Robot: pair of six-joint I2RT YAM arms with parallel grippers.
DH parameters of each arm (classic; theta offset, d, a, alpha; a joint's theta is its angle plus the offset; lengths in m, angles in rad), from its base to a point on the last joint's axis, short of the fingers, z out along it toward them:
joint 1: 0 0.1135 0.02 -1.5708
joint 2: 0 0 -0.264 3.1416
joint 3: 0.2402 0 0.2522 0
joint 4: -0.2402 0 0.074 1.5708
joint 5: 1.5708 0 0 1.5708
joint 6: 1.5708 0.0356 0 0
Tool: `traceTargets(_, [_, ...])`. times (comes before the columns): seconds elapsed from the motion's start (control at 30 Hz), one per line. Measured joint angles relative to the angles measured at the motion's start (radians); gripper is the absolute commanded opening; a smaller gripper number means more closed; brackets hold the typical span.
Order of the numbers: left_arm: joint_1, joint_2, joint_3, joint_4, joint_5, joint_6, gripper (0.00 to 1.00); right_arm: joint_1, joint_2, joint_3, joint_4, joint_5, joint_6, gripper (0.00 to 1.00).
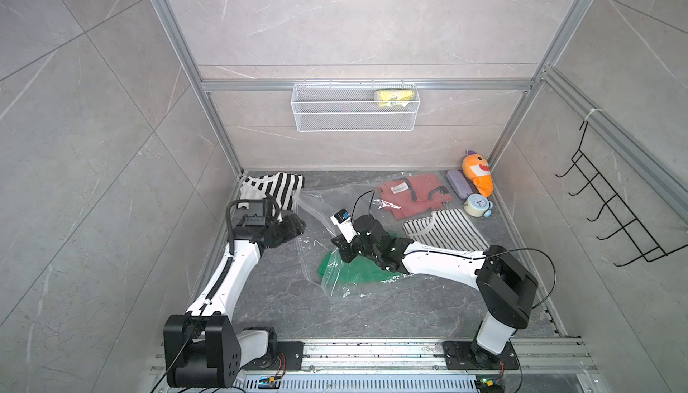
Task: Take the tank top out of the vacuum bag
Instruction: Take out the tank top from the vacuum bag.
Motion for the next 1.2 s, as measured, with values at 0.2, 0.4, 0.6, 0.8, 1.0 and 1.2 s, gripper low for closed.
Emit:
traceTargets(0.2, [-0.060, 0.021, -0.169, 0.092, 0.076, -0.056, 0.74, 0.000, 0.001, 0.000, 0.004, -0.007, 0.017, 0.00])
traceTargets(0.4, [-0.137, 0.104, -0.202, 0.207, 0.116, -0.079, 0.74, 0.000, 0.001, 0.000, 0.007, -0.005, 0.028, 0.00])
traceTargets(0.6, [-0.169, 0.205, -0.215, 0.281, 0.143, -0.085, 0.74, 0.000, 0.001, 0.000, 0.008, -0.003, 0.035, 0.00])
traceTargets(0.8, [-0.222, 0.286, -0.198, 0.368, 0.188, -0.083, 0.72, 0.000, 0.000, -0.013, 0.014, 0.006, 0.035, 0.00])
traceTargets(1.0, [-0.274, 0.379, -0.163, 0.473, 0.239, -0.080, 0.61, -0.001, -0.008, -0.032, 0.016, 0.017, 0.035, 0.00])
traceTargets(1.2, [-0.324, 0.483, -0.106, 0.546, 0.275, -0.075, 0.40, -0.016, -0.023, -0.049, 0.025, 0.021, 0.057, 0.00])
